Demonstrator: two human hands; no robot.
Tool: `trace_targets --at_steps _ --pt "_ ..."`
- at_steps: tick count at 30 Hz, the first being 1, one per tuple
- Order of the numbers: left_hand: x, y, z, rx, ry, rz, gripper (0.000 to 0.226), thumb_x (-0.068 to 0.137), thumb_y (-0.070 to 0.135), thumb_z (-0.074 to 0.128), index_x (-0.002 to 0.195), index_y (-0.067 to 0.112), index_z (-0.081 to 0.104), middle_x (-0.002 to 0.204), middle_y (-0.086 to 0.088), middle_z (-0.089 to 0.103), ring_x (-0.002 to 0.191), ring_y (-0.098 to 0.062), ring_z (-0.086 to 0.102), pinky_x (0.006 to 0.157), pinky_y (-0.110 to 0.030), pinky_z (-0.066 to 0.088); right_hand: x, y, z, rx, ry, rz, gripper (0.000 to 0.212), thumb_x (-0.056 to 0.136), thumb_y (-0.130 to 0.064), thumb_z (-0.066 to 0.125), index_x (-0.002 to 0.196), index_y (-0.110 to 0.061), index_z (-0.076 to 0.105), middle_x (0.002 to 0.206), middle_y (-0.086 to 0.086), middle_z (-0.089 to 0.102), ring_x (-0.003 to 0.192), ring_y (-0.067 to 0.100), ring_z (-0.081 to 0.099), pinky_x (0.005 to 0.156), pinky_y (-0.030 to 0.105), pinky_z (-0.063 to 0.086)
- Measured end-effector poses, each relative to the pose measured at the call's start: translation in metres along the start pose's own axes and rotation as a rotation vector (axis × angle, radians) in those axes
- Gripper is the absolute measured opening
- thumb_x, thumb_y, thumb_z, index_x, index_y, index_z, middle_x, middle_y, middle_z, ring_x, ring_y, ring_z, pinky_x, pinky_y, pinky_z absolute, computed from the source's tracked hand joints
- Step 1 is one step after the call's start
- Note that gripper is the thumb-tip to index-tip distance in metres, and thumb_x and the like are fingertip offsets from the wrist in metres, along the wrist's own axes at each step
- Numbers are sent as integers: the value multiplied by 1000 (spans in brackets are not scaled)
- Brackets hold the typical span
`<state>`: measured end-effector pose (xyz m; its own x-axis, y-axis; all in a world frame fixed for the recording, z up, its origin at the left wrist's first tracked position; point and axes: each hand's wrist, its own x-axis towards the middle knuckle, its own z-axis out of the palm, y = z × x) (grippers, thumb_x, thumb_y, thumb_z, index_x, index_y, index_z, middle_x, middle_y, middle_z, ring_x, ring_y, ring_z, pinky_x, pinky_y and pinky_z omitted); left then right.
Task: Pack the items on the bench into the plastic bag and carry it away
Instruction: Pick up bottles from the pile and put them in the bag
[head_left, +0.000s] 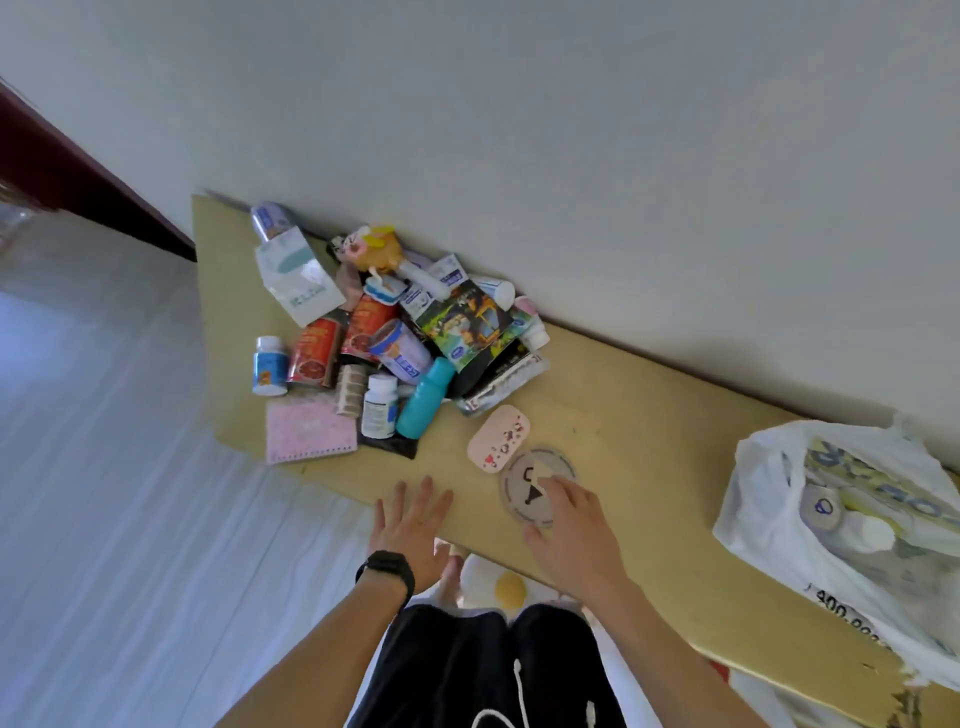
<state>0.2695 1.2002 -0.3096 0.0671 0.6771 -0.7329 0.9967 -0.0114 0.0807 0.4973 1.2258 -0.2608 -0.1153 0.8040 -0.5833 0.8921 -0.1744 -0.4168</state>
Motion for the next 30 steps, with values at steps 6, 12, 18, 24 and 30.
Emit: trace_targets --at_steps 6,12,18,24,30 --pt "12 -41 8 31 -25 90 75 93 50 40 152 45 -7 161 11 -21 148 -37 -14 115 -60 -7 92 -58 5 -209 -59 100 97 78 -63 64 153 -20 19 163 9 8 146 33 14 114 45 31" --pt "19 -47 13 -8 -8 112 66 99 46 35 152 45 -3 161 11 -20 148 -36 -13 114 -60 -8 131 -73 24 -346 -31 130 111 62 -63 79 143 -12 22 156 13 23 143 31 25 110 46 33" --pt "21 -47 16 -25 -5 127 65 96 48 37 152 42 6 163 9 -12 148 -38 -8 116 -62 -3 101 -71 24 -166 112 260 100 57 -63 71 134 -18 27 136 11 39 122 34 41 99 46 38" --pt "36 6 -18 -170 29 138 72 88 50 51 149 25 22 153 -5 24 136 -28 29 112 -46 26 5 -26 -3 459 348 481 109 57 -55 82 142 -29 20 143 7 36 131 32 40 105 50 41" --pt "64 100 -35 -280 -42 19 86 84 58 58 149 18 18 151 -8 24 136 -32 30 102 -48 39 -93 26 -23 664 511 584 105 61 -44 87 143 -33 23 141 -2 36 131 23 40 102 44 42"
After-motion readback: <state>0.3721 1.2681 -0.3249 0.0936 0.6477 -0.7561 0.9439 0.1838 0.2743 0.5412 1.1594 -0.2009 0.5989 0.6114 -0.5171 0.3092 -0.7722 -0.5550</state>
